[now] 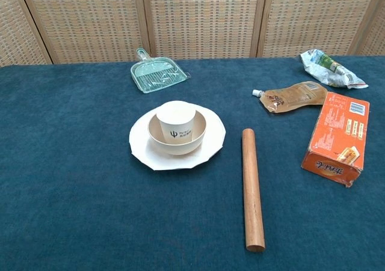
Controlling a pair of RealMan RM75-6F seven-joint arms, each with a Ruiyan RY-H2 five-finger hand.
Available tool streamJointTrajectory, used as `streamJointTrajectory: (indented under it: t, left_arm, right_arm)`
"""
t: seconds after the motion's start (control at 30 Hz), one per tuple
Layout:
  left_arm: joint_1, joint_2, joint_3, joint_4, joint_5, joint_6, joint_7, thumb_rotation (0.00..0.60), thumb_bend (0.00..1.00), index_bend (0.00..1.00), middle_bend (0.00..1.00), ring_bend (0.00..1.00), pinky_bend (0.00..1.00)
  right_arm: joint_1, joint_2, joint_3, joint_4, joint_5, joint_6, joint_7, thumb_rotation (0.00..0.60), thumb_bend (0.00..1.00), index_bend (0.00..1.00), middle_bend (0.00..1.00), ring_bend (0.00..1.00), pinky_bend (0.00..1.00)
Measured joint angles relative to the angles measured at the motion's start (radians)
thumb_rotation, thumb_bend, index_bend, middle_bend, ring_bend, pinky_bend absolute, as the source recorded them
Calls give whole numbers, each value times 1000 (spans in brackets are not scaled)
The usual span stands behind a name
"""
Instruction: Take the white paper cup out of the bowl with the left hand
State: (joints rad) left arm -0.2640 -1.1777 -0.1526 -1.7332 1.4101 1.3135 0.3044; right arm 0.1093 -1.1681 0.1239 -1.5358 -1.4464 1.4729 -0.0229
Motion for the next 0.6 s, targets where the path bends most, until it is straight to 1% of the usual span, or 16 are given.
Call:
streamJointTrajectory:
  t: [0.17, 0.27, 0.47, 0.6]
  left_arm:
    - [-128, -11, -63, -29, -71, -139, 82, 600, 104, 155, 0, 0, 0]
    - [-208, -34, -95, -30, -131, -221, 144, 600, 104, 186, 0, 0, 0]
    - [-358, -114, -136, -1, -262, -354, 254, 600, 104, 203, 0, 0, 0]
    - [-450, -175, -153, 34, -353, -418, 315, 600, 104, 202, 0, 0, 0]
  right_arm:
    - [11, -3, 22, 25, 45, -27, 20, 600, 94, 0, 0, 0, 0]
    - [18, -5, 32, 48, 69, -50, 37, 600, 95, 0, 0, 0, 0]
    - [29, -10, 50, 105, 126, -95, 67, 600, 95, 0, 0, 0, 0]
    - [31, -10, 65, 131, 155, -108, 99, 600, 95, 0, 0, 0, 0]
